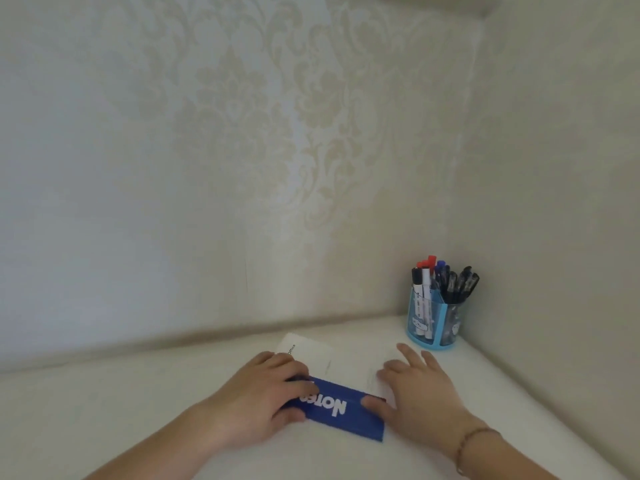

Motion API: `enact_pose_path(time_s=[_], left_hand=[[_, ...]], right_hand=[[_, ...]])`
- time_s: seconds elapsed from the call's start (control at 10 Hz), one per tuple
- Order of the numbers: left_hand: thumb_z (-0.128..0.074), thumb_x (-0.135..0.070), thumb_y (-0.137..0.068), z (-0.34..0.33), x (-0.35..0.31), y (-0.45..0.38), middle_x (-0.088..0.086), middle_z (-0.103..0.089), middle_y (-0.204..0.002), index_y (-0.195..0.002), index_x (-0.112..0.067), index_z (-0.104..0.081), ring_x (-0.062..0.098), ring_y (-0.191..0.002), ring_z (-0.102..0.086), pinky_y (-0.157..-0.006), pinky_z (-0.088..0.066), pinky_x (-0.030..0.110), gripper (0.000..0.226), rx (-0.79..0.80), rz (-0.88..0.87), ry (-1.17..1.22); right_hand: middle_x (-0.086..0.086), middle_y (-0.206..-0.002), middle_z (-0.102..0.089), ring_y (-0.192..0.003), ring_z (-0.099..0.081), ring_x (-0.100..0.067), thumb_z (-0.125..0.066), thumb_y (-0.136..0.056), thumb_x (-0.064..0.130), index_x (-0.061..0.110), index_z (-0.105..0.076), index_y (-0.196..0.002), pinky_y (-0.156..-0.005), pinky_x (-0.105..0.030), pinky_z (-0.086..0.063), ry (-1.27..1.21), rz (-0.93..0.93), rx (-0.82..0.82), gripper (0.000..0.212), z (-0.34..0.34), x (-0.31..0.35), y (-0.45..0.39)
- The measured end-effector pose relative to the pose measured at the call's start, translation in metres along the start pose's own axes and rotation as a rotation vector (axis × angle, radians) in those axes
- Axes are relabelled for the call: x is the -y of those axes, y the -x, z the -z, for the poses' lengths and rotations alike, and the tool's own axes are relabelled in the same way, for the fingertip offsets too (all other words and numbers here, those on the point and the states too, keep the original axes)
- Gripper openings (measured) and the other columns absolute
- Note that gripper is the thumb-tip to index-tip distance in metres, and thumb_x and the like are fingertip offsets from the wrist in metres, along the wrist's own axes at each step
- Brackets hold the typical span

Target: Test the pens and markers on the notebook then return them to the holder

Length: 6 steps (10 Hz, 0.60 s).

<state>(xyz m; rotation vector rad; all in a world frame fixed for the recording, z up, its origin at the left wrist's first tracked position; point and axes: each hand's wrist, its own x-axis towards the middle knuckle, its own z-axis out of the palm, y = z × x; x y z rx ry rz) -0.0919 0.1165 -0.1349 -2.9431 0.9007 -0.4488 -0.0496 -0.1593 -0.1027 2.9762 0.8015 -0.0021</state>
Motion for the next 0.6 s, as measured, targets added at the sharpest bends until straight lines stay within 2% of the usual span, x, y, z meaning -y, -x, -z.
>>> enact_pose_path(time_s=[0.1, 0.2, 0.3, 0.4, 0.5, 0.6], left_hand=[[-0.025, -0.059, -0.089, -0.012, -0.024, -0.041, -0.017, -0.045, -0.133, -0.134, -0.042, -0.043, 0.012, -0.121, -0.045, -0.095, -0.039, 0.029, 0.051, 0.041, 0.204, 0.075], [-0.024, -0.058, -0.092, -0.023, -0.033, -0.072, -0.012, -0.046, -0.129, -0.137, -0.039, -0.039, 0.017, -0.117, -0.044, -0.09, -0.04, 0.033, 0.051, 0.029, 0.311, 0.02], [-0.036, -0.053, -0.098, -0.031, -0.035, -0.092, -0.01, -0.048, -0.129, -0.138, -0.036, -0.041, 0.019, -0.116, -0.045, -0.09, -0.041, 0.034, 0.044, 0.036, 0.386, 0.02], [-0.032, -0.054, -0.098, -0.034, -0.035, -0.105, -0.01, -0.049, -0.13, -0.137, -0.033, -0.042, 0.02, -0.115, -0.046, -0.093, -0.04, 0.033, 0.046, 0.05, 0.347, -0.009], [-0.032, -0.051, -0.091, -0.04, -0.038, -0.102, -0.011, -0.054, -0.125, -0.129, -0.032, -0.052, 0.02, -0.109, -0.054, -0.091, -0.043, 0.031, 0.047, -0.023, 0.333, 0.049], [-0.05, -0.045, -0.081, -0.038, -0.07, -0.087, -0.017, -0.054, -0.118, -0.115, -0.037, -0.06, 0.012, -0.106, -0.059, -0.084, -0.05, 0.027, 0.036, -0.136, 0.24, 0.136]], right_hand=[[0.011, -0.154, -0.032, -0.145, -0.02, -0.012, -0.041, -0.092, 0.062, 0.031, -0.042, -0.143, -0.117, -0.029, -0.02, -0.261, -0.138, -0.248, 0.06, -0.015, -0.016, -0.006], [0.012, -0.137, -0.052, -0.131, -0.042, -0.009, -0.06, -0.088, 0.048, 0.029, -0.059, -0.126, -0.108, -0.023, -0.034, -0.44, -0.138, -0.568, 0.043, -0.017, -0.028, 0.012], [0.015, -0.119, -0.064, -0.117, -0.056, -0.009, -0.064, -0.084, 0.044, 0.032, -0.067, -0.111, -0.097, -0.028, -0.047, -0.559, -0.105, -0.757, 0.03, -0.002, -0.039, 0.038], [0.019, -0.109, -0.068, -0.106, -0.061, -0.006, -0.06, -0.079, 0.048, 0.04, -0.068, -0.1, -0.083, -0.012, -0.046, -0.8, -0.066, -0.935, 0.024, 0.038, -0.036, 0.071], [0.013, -0.104, -0.071, -0.09, -0.068, -0.012, -0.066, -0.085, 0.043, 0.035, -0.069, -0.098, -0.078, -0.012, -0.047, -1.02, 0.097, -1.151, 0.016, 0.094, -0.025, 0.116], [0.014, -0.113, -0.066, -0.1, -0.065, -0.015, -0.055, -0.095, 0.03, 0.013, -0.06, -0.117, -0.078, -0.02, -0.051, -0.954, 0.304, -1.259, 0.028, 0.158, -0.052, 0.158]])
